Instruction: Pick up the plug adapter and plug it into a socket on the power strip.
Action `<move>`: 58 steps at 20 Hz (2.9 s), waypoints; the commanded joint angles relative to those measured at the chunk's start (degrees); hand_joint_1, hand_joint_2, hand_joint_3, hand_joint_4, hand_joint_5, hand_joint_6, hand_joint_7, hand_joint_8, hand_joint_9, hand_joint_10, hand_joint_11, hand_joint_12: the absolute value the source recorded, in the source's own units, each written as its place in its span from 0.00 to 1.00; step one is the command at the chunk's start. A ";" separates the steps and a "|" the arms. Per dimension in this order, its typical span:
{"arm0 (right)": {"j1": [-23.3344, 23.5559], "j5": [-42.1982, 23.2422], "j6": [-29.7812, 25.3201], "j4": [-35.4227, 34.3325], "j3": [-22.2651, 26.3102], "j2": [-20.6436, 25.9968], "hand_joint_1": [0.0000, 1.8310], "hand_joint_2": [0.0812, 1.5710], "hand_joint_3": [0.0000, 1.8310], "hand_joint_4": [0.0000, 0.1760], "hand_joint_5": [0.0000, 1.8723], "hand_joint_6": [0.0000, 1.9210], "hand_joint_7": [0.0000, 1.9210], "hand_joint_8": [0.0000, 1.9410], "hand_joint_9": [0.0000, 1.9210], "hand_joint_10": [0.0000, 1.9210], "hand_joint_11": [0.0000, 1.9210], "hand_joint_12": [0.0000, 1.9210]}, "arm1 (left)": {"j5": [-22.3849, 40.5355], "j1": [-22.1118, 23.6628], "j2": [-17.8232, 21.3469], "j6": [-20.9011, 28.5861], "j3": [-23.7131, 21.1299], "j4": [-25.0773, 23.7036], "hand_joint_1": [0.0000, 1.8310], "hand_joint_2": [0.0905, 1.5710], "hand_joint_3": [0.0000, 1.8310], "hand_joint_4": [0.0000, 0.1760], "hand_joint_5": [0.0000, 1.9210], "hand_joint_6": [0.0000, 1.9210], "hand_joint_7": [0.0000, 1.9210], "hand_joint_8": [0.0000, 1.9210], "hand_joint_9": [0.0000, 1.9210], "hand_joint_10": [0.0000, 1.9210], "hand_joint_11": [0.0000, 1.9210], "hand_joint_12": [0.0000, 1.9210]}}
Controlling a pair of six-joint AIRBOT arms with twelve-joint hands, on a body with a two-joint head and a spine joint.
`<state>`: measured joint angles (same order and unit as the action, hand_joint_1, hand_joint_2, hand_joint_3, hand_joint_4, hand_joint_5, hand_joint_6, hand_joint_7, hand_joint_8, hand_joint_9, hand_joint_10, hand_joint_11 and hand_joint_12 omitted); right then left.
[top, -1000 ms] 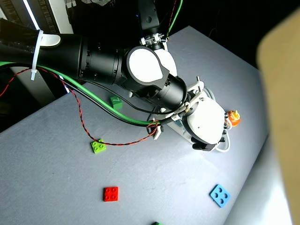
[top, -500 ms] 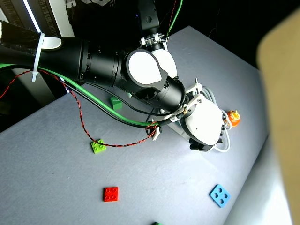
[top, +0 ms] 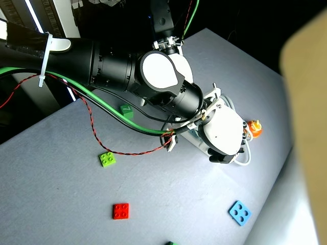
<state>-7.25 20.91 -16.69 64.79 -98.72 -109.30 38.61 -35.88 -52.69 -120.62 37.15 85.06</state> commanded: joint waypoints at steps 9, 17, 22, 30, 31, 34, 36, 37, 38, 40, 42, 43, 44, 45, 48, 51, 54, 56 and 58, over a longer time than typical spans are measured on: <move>-1.61 -3.26 0.69 0.49 1.23 -1.04 0.76 0.66 0.00 0.00 0.48 0.51 0.59 0.35 0.58 0.48 0.51 0.45 | -2.24 -0.09 -0.34 0.41 0.06 0.22 0.00 0.72 0.00 0.00 0.04 0.00 0.03 0.00 0.02 0.00 0.00 0.00; -0.62 -3.97 1.00 0.83 1.33 -0.11 0.69 0.66 0.00 0.00 0.52 0.49 0.62 0.35 0.69 0.05 0.50 0.46 | -1.95 -0.06 -0.34 0.72 0.26 0.22 0.00 0.72 0.00 0.00 0.03 0.00 0.02 0.00 0.01 0.00 0.00 0.00; -0.52 -4.34 -0.35 2.87 1.33 0.58 0.69 0.67 0.00 0.00 0.51 0.51 0.62 0.36 0.64 0.16 0.49 0.48 | -1.96 0.09 -0.34 0.75 0.44 0.22 0.00 0.72 0.00 0.00 0.01 0.00 0.01 0.00 0.00 0.00 0.00 0.00; -0.23 -4.40 -1.15 2.91 1.33 1.15 0.67 0.70 0.00 0.00 0.47 0.59 0.56 0.44 0.61 0.02 0.41 0.49 | -1.98 0.11 -0.36 0.75 0.58 0.22 0.00 0.71 0.00 0.00 0.00 0.00 0.00 0.00 0.00 0.00 0.00 0.00; -0.21 -4.43 -1.15 2.91 1.34 1.23 0.61 0.65 0.00 0.00 0.40 0.27 0.47 0.21 0.54 0.00 0.35 0.49 | -1.98 0.13 -0.36 0.75 0.58 0.22 0.00 0.71 0.00 0.00 0.00 0.00 0.00 0.00 0.00 0.00 0.00 0.00; -0.27 -4.92 -1.11 2.97 1.34 1.56 0.56 0.64 0.00 0.00 0.44 0.01 0.48 0.00 0.49 0.00 0.29 0.50 | -1.98 0.14 -0.37 0.74 0.57 0.22 0.00 0.71 0.00 0.00 0.01 0.00 0.01 0.00 0.01 0.00 0.00 0.00; -0.31 -4.91 -1.11 2.98 1.34 1.73 0.55 0.63 0.00 0.00 0.42 0.00 0.46 0.00 0.46 0.00 0.26 0.50 | -1.98 0.13 -0.37 0.74 0.61 0.22 0.00 0.71 0.00 0.00 0.01 0.00 0.01 0.00 0.00 0.00 0.00 0.00; -0.31 -4.91 -1.12 2.98 1.34 1.80 0.55 0.63 0.00 0.00 0.42 0.00 0.45 0.00 0.45 0.00 0.25 0.50 | -1.98 0.13 -0.37 0.74 0.61 0.22 0.00 0.71 0.00 0.00 0.01 0.00 0.01 0.00 0.00 0.00 0.00 0.00; -0.28 -4.91 -1.11 2.99 1.34 1.89 0.55 0.62 0.00 0.00 0.42 0.00 0.45 0.00 0.45 0.00 0.25 0.50 | -1.98 0.13 -0.37 0.74 0.61 0.22 0.00 0.71 0.00 0.00 0.01 0.00 0.02 0.00 0.01 0.00 0.00 0.00; -0.04 -4.91 -1.13 2.99 1.35 2.14 0.55 0.62 0.00 0.00 0.40 0.00 0.43 0.00 0.43 0.00 0.24 0.49 | -1.98 0.14 -0.37 0.73 0.60 0.21 0.00 0.71 0.00 0.00 0.01 0.00 0.01 0.00 0.00 0.00 0.00 0.00; 0.39 -4.96 -1.56 2.98 1.45 2.58 0.52 0.62 0.00 0.00 0.37 0.00 0.40 0.00 0.40 0.00 0.20 0.50 | -1.98 0.17 -0.36 0.73 0.61 0.21 0.00 0.71 0.00 0.00 0.01 0.00 0.01 0.00 0.00 0.00 0.00 0.00; 0.65 -5.01 -1.62 2.97 1.66 2.99 0.51 0.62 0.00 0.00 0.35 0.00 0.37 0.00 0.37 0.00 0.18 0.50 | -1.98 0.19 -0.36 0.72 0.61 0.21 0.00 0.71 0.00 0.00 0.02 0.00 0.02 0.00 0.01 0.00 0.00 0.00; 0.94 -5.01 -1.63 2.97 2.32 3.64 0.50 0.61 0.00 0.00 0.34 0.00 0.36 0.00 0.36 0.00 0.17 0.49 | -1.98 0.19 -0.36 0.72 0.61 0.21 0.00 0.71 0.00 0.00 0.02 0.00 0.01 0.00 0.00 0.00 0.00 0.00; 1.25 -5.05 -1.65 2.97 3.47 4.61 0.50 0.60 0.00 0.00 0.32 0.00 0.34 0.00 0.34 0.00 0.15 0.49 | -1.99 0.19 -0.36 0.72 0.61 0.21 0.00 0.71 0.00 0.00 0.01 0.00 0.01 0.00 0.00 0.00 0.00 0.00; 2.23 -4.99 -1.64 2.97 7.48 7.73 0.50 0.58 0.00 0.00 0.28 0.00 0.29 0.00 0.29 0.00 0.11 0.48 | -2.01 0.41 -0.32 0.72 0.72 0.21 0.00 0.72 0.00 0.00 0.01 0.00 0.01 0.00 0.00 0.00 0.00 0.00; 3.56 -4.49 -1.37 2.98 11.09 11.03 0.49 0.59 0.00 0.00 0.24 0.00 0.25 0.00 0.26 0.00 0.07 0.48 | -2.83 1.66 0.23 0.12 1.06 0.21 0.00 0.71 0.00 0.00 0.02 0.00 0.02 0.00 0.01 0.00 0.00 0.00; 5.12 -4.43 -0.23 3.01 16.87 16.23 0.47 0.59 0.00 0.00 0.20 0.00 0.22 0.00 0.23 0.00 0.05 0.48 | -4.69 3.70 1.11 -1.22 1.88 0.22 0.00 0.72 0.00 0.00 0.01 0.00 0.01 0.00 0.00 0.00 0.00 0.00; 5.15 -5.00 2.59 3.08 22.67 21.27 0.47 0.59 0.00 0.00 0.17 0.00 0.20 0.00 0.20 0.00 0.02 0.48 | -5.91 5.14 2.06 -1.69 2.46 0.22 0.00 0.72 0.00 0.00 0.01 0.00 0.01 0.00 0.00 0.00 0.00 0.00; 4.51 -5.76 2.67 3.21 28.55 27.27 0.46 0.58 0.00 0.00 0.17 0.00 0.19 0.00 0.20 0.00 0.02 0.49 | -6.81 6.40 3.14 -2.08 2.90 0.22 0.00 0.72 0.00 0.00 0.01 0.00 0.00 0.00 0.00 0.00 0.00 0.00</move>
<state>-3.18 17.52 -13.87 66.43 -70.06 -82.26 30.92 -29.95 -50.17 -122.72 39.66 87.50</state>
